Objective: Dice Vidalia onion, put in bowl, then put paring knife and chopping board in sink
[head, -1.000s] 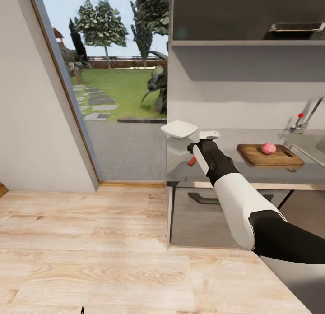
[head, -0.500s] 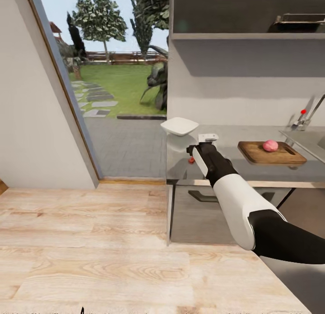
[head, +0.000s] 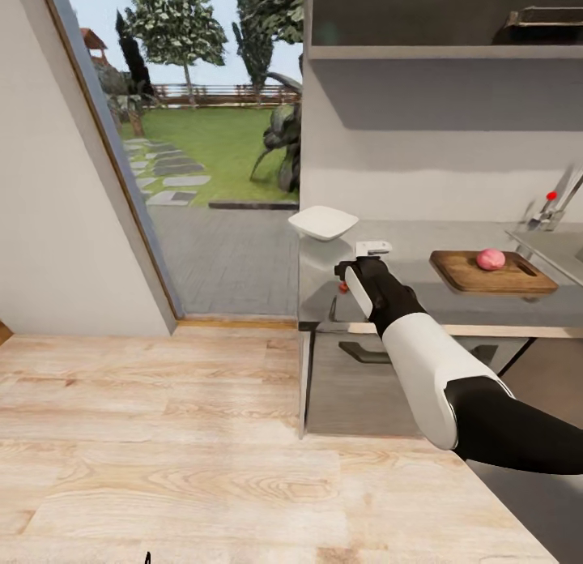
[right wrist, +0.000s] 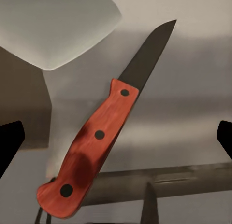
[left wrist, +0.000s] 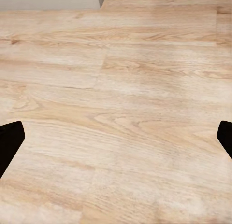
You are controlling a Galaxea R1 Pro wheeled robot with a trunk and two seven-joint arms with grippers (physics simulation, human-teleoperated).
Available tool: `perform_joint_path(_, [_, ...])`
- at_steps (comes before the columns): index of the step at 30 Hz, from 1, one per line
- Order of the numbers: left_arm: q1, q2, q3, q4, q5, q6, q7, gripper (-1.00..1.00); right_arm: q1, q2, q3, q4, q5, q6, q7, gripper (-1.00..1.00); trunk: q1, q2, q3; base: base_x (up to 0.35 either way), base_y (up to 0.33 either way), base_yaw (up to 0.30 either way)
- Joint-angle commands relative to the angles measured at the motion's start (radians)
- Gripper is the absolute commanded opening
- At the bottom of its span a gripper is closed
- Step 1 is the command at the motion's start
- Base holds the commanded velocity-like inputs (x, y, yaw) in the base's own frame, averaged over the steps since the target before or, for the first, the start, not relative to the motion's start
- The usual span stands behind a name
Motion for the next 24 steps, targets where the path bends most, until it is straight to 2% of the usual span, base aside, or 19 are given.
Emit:
perform_joint_path(1, [-0.001, 0.0, -0.001, 0.003, 0.005, -0.005, -0.002, 1.0, -0.001, 0.0, 0.003, -0.001, -0.003, 0.005, -0.006, 1.0, 0.0, -0.001, -0.002, 0.017, 0.0, 0.0])
perform_joint_path(16, [-0.001, 0.0, -0.001, 0.003, 0.004, -0.005, -0.002, 1.0, -0.001, 0.0, 0.003, 0.0, -0.003, 0.005, -0.005, 1.0, 0.0, -0.001, -0.025, 0.002, 0.0, 0.0])
perform_joint_path(24, [-0.001, 0.0, -0.001, 0.003, 0.004, -0.005, -0.002, 1.0, -0.001, 0.0, 0.003, 0.001, -0.003, 0.005, -0.005, 1.0, 0.0, -0.001, -0.029, 0.15, 0.0, 0.0])
